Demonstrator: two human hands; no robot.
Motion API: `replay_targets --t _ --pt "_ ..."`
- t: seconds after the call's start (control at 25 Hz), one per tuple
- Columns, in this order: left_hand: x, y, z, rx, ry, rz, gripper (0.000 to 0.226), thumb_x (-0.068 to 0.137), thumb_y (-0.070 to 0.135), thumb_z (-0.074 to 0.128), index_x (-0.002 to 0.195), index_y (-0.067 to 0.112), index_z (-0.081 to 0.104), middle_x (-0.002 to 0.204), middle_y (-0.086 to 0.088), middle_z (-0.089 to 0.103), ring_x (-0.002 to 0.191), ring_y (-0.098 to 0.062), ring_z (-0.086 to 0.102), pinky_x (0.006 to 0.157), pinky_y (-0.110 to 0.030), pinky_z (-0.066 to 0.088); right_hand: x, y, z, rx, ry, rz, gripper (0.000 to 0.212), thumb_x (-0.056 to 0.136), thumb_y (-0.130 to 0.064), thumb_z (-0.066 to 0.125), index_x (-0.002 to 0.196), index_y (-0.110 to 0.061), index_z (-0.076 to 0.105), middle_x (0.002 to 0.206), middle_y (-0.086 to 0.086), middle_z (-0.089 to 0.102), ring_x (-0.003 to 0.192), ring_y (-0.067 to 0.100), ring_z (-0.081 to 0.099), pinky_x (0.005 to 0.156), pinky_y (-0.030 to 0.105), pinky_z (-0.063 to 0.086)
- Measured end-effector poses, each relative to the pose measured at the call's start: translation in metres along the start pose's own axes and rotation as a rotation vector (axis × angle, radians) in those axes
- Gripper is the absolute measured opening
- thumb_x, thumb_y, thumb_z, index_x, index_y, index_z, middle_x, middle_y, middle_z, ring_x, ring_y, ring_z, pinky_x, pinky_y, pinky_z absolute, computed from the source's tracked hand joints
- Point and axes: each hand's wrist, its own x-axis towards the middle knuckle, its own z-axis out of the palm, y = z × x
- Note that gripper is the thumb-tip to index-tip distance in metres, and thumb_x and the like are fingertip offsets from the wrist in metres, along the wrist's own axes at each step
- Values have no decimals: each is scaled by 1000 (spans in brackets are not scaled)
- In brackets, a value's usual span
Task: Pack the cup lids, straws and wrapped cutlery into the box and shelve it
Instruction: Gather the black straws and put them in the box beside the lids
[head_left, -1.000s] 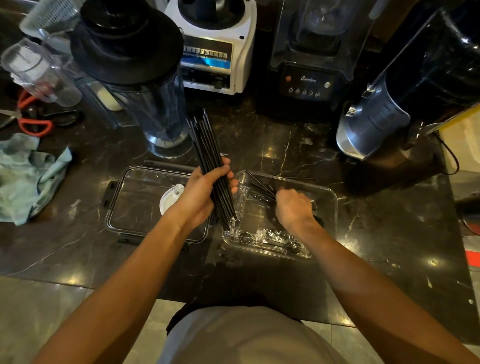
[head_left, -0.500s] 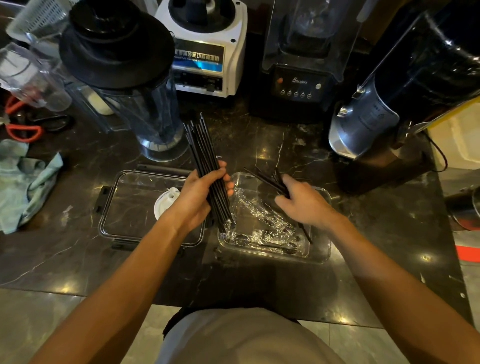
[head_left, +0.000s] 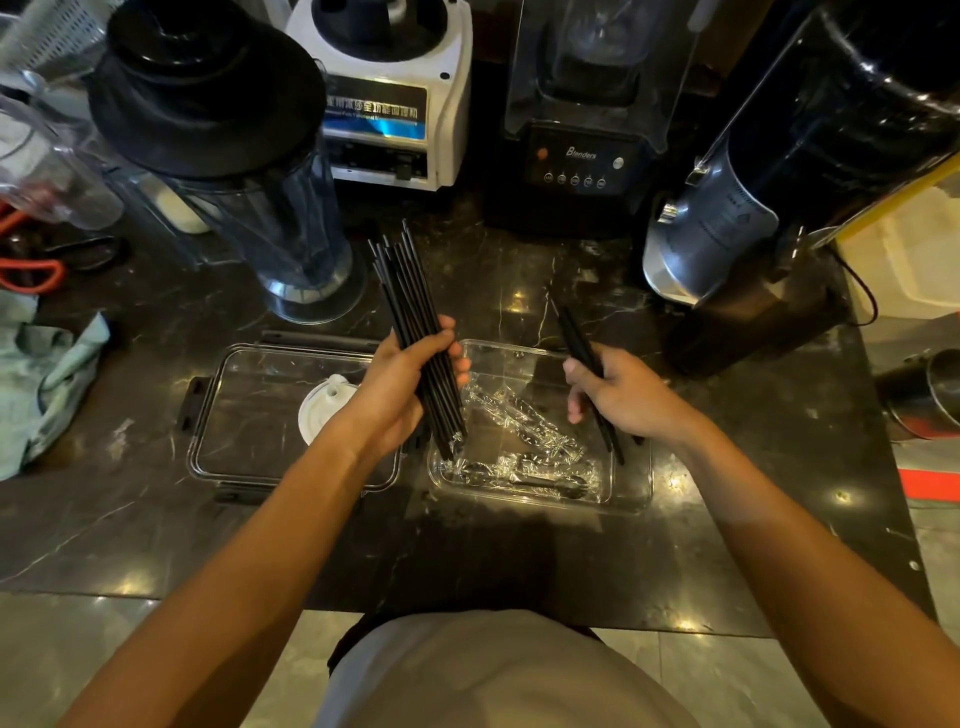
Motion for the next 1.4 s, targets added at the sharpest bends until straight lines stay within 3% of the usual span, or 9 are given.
replay_targets --t 0.2,0.4,0.64,0.8,0.92,1.04,1.2,1.28,1.4 --pt "-3 -1 -1 1 15 -15 15 102 7 56 115 12 62 80 -3 65 77 -19 67 76 -33 59 6 9 7 -22 -13 32 12 107 -27 54 97 -34 55 70 3 64 53 12 58 62 34 50" --pt "-8 1 -11 -5 68 -14 14 103 9 56 113 13 64 83 -2 65 79 -17 69 78 -33 60 18 10 49 -427 -101 85 21 97 -27 71 110 -15 60 93 1 66 80 14 64 63 25 48" --pt "-12 6 -21 -29 106 12 14 102 8 56 110 15 65 82 -2 64 79 -17 68 82 -34 59 13 13 87 -621 -194 72 9 96 -18 70 104 -20 66 89 -4 64 80 13 64 68 24 50" --pt "-13 7 -23 -43 97 23 14 102 8 55 111 15 64 82 -1 65 80 -17 67 83 -35 58 9 7 73 -523 -205 60 5 95 -20 71 98 -20 67 81 -4 65 73 12 64 62 27 48" --pt "-13 5 -23 -37 87 14 14 102 9 57 112 15 65 83 -1 65 82 -18 68 83 -36 59 10 3 51 -298 -87 108 8 98 -24 69 101 -19 65 79 0 66 63 11 62 53 24 44" --pt "-12 3 -21 -40 72 12 14 102 9 58 112 14 65 83 -2 65 82 -19 67 83 -36 58 7 -2 42 -324 -35 93 27 93 -33 75 110 -19 59 91 0 67 79 14 66 60 26 46" --pt "-14 4 -18 -30 60 20 14 102 9 56 112 15 65 83 -1 65 82 -18 67 85 -36 58 2 4 64 -482 -219 41 52 84 -38 82 123 -21 53 100 -3 66 89 15 66 81 36 58" --pt "-15 5 -18 -27 57 20 14 102 9 56 112 15 65 83 -1 65 82 -17 68 85 -36 58 1 8 77 -632 -308 30 41 86 -41 80 116 -21 61 97 -5 67 88 15 66 82 36 58" --pt "-17 6 -21 -26 75 25 14 102 9 57 112 15 65 82 -1 65 82 -18 68 84 -36 58 0 8 84 -750 -292 -18 30 93 -37 74 114 -19 64 98 -3 67 87 13 65 77 28 52"
